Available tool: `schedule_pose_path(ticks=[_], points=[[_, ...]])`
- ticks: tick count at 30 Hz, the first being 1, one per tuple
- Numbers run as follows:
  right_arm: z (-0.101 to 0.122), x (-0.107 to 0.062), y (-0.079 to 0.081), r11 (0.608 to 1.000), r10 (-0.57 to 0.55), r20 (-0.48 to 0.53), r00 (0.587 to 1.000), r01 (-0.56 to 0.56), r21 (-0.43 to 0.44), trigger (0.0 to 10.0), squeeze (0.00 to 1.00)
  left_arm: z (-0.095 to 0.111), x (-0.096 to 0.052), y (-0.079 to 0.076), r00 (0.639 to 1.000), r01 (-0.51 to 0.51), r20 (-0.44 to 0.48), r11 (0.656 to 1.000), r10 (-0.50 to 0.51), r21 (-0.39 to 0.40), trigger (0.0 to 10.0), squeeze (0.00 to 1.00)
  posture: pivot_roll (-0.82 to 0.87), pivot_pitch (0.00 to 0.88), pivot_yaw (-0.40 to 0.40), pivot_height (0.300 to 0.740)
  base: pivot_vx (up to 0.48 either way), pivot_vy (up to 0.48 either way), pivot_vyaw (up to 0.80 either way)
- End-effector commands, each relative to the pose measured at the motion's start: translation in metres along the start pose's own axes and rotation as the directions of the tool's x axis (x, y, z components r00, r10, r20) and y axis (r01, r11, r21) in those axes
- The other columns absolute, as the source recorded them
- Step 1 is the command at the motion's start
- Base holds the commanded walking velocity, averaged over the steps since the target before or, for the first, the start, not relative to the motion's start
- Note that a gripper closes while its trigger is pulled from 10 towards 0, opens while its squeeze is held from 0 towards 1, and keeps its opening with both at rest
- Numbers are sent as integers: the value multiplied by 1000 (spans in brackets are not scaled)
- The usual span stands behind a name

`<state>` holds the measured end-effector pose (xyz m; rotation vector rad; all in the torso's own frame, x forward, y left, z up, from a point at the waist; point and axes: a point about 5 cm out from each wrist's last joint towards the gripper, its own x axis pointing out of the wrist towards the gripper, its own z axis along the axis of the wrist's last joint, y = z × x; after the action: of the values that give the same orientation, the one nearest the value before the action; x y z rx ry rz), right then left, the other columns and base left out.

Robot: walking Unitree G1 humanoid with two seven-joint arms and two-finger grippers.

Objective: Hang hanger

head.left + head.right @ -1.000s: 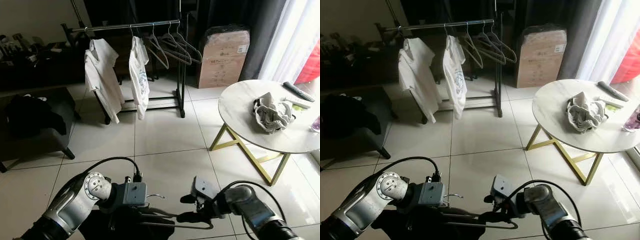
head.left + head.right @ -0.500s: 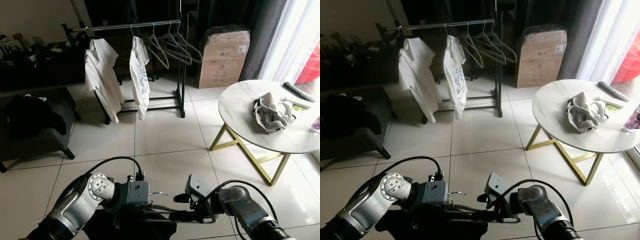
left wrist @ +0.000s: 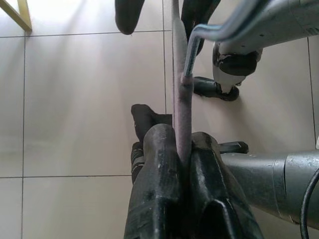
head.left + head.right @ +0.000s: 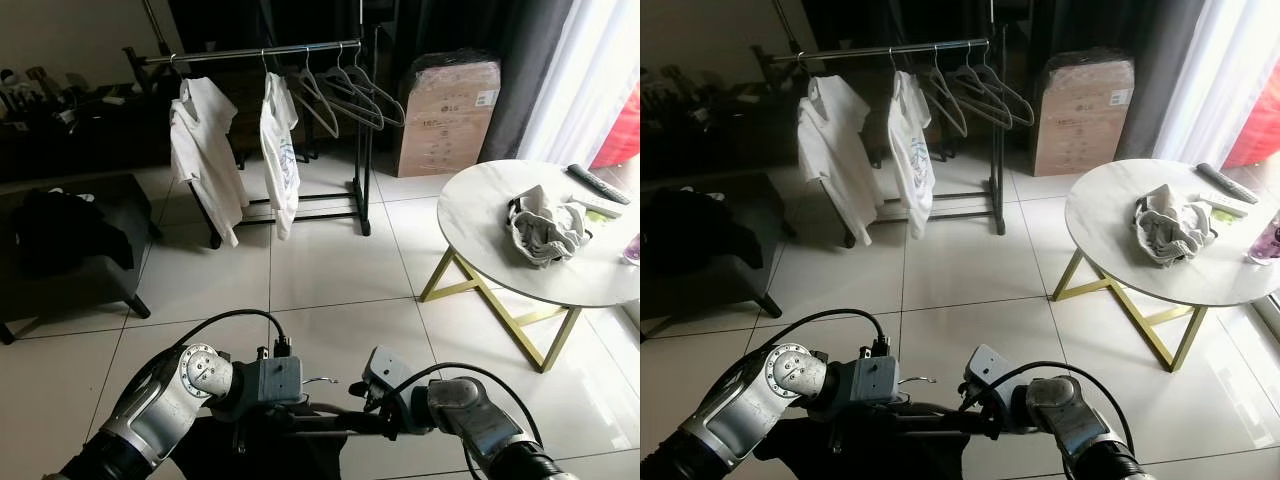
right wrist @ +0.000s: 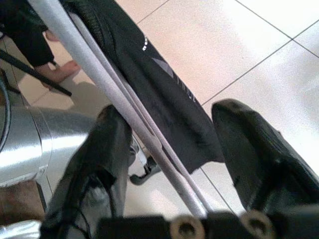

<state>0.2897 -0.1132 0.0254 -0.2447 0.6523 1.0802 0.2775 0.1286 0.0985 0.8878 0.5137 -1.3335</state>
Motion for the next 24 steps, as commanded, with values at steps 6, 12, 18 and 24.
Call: schedule_pose_path(ticks=[6,12,18,24], points=[[1,1,-1,1000,-7,11,1000,7,5,0,0,2,-5,4,1000,-23,7,1000,23,3,10000,0,38,130,60,740,0,0,0],[-1,2,1,1000,7,9,1000,-7,2,0,0,3,-6,5,1000,-26,10,1000,26,1,10000,0,38,132,60,740,0,0,0],[-4,5,3,1000,18,-6,1000,-18,0,0,0,4,-6,5,1000,-28,12,1000,28,0,10000,0,40,134,60,740,0,0,0],[-8,8,6,1000,23,-13,1000,-22,7,0,0,5,-5,7,999,-38,23,999,38,-4,10000,0,41,137,60,740,0,0,0]])
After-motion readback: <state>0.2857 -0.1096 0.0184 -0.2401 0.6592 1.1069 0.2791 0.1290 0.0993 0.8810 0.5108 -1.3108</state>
